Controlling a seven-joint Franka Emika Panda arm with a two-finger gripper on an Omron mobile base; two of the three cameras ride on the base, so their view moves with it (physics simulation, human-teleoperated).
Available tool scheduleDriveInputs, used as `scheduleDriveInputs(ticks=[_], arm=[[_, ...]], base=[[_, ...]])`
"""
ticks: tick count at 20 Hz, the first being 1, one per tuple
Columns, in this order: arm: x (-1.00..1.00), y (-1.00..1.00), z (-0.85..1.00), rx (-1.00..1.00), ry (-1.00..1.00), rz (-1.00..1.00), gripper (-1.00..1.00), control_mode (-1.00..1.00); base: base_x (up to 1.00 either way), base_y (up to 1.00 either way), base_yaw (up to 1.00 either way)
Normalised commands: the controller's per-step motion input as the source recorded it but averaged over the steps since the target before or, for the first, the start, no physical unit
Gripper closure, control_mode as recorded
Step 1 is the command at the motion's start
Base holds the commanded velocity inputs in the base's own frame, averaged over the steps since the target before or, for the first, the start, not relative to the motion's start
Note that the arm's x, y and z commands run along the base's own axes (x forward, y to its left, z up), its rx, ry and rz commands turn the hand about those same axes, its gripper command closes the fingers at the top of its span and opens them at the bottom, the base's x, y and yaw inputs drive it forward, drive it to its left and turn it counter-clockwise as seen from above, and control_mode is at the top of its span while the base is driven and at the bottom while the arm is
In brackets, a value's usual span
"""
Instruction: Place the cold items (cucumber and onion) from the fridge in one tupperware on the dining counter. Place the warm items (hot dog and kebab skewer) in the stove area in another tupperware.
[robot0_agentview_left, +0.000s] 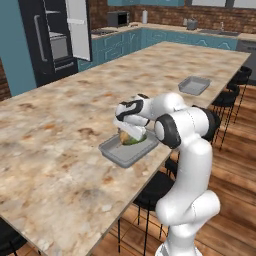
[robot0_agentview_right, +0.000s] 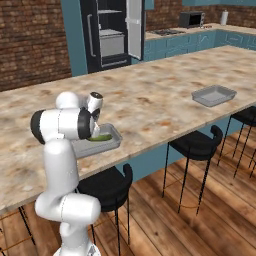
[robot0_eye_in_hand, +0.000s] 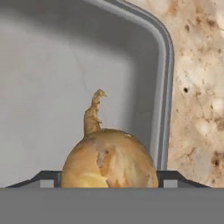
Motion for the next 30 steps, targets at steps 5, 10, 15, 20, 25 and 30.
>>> scheduleDriveInputs(ticks=[5,10,15,20,25,30], arm=[[-0.61,-0.03,0.37,0.07,-0.36,0.04,-1.00,-1.00],[-0.96,-0.04,0.94,0.00,-0.16,0.04,-1.00,-1.00],[-1.00,-0.22,0.93,-0.26,-0.03,0.15,-1.00,-1.00],[-1.00,-0.43,0.74,-0.35,-0.10,0.13,-1.00,-1.00],[-1.00,-0.59,-0.03,-0.27,-0.15,0.16,-1.00,-1.00],[-1.00,-0.25,-0.22,-0.08,-0.09,0.28,-1.00,-1.00]], base=[[0.00,0.00,0.00],[0.00,0.00,0.00],[0.00,0.00,0.00],[0.00,0.00,0.00],[0.00,0.00,0.00],[0.00,0.00,0.00]])
